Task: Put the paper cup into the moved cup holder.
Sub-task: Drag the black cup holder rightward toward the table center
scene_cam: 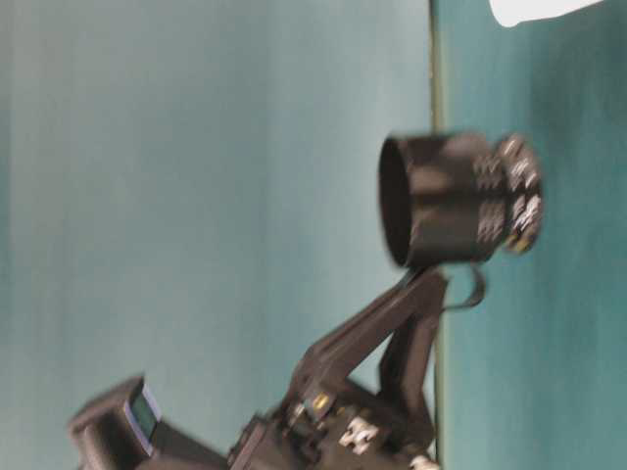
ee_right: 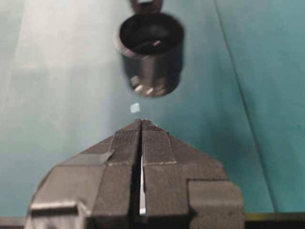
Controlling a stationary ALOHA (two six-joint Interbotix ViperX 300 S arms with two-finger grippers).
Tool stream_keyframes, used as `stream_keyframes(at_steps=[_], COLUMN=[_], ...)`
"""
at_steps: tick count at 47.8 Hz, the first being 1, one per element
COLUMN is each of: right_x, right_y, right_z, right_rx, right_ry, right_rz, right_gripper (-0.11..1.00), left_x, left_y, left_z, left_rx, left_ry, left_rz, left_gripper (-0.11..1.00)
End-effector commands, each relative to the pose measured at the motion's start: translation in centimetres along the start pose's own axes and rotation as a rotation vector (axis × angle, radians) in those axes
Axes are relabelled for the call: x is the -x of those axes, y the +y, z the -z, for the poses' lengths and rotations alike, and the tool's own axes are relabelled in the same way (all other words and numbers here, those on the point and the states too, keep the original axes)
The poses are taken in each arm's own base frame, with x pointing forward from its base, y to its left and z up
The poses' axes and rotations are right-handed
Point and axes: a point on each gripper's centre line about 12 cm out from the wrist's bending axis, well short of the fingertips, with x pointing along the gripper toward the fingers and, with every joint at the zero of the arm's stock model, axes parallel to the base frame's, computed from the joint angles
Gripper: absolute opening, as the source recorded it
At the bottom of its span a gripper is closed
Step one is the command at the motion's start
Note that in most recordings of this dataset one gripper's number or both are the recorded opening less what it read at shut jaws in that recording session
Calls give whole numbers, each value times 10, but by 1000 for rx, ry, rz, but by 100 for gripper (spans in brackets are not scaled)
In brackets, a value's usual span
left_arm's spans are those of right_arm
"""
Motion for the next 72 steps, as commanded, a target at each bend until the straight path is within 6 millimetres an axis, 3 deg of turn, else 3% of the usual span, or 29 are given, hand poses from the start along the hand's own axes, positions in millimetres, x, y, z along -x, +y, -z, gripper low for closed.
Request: stream_keyframes(at_steps=[1,39,72], right_x=[1,0,0], right_y=[0,0,0], right_z=[-9,-9,-9], right_rx=[-11,-11,-11], right_ry=[-22,-23,-20], right_rz=[0,0,0], right_gripper=[2,2,2], left_x=[-7,-20,-25], left_y=[-6,-8,-10], left_z=[-4,26,35], left_rx=[-5,0,0], left_ry=[8,105,127], left_rz=[15,23,27], left_gripper=[20,20,20])
